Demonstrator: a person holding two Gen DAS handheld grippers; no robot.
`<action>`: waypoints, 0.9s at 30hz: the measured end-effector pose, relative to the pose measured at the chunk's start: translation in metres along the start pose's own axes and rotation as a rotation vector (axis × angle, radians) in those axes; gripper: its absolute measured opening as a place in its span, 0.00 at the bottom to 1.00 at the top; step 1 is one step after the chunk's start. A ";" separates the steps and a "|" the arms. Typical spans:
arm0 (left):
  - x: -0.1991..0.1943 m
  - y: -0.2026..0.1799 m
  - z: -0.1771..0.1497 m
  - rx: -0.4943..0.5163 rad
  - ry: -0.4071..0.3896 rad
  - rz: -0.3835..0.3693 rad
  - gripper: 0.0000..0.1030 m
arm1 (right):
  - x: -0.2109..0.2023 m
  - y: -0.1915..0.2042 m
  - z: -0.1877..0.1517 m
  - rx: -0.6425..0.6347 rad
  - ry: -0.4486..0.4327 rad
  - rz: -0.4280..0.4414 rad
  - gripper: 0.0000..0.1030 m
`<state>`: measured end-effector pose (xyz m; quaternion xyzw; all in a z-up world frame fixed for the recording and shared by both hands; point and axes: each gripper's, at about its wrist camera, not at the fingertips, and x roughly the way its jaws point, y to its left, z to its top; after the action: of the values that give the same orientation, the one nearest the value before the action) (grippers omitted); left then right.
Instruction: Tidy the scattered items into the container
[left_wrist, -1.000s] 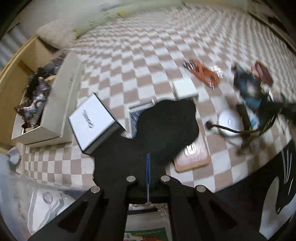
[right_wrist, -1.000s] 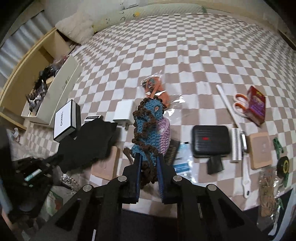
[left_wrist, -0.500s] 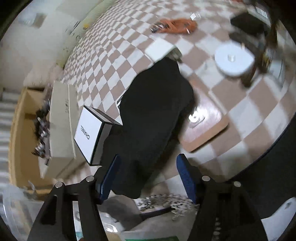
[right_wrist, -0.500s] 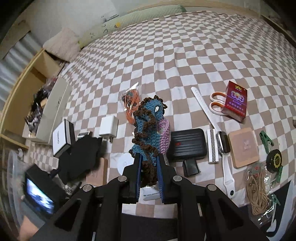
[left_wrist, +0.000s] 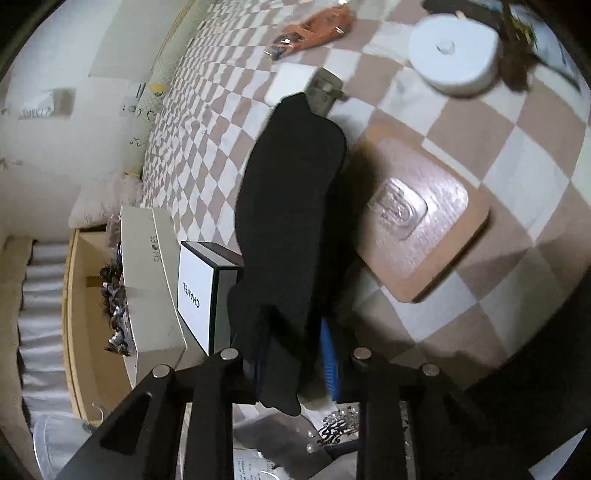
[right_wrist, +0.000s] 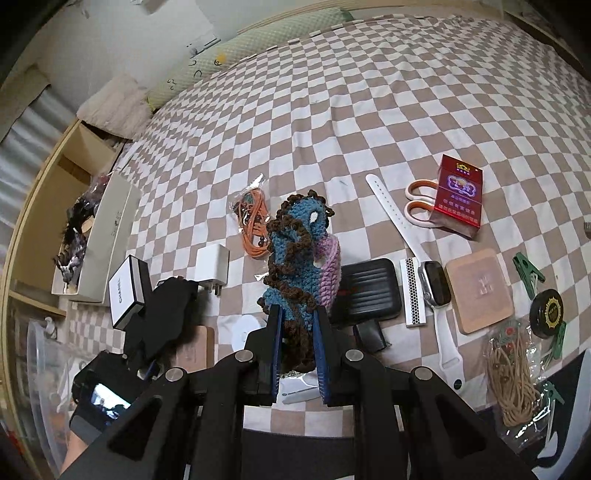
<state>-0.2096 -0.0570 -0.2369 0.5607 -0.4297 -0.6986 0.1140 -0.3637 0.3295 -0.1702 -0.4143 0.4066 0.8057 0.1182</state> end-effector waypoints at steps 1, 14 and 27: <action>-0.004 0.005 0.002 -0.033 -0.008 -0.023 0.21 | -0.001 0.000 0.000 0.001 -0.002 0.000 0.16; -0.062 0.052 0.009 -0.396 -0.114 -0.281 0.19 | -0.025 0.002 -0.009 -0.022 -0.023 0.021 0.17; -0.127 0.105 -0.015 -0.606 -0.258 -0.334 0.19 | -0.095 0.011 -0.012 -0.038 -0.135 0.142 0.16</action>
<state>-0.1865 -0.0463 -0.0739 0.4711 -0.1165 -0.8682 0.1041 -0.3025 0.3268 -0.0950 -0.3312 0.4110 0.8456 0.0800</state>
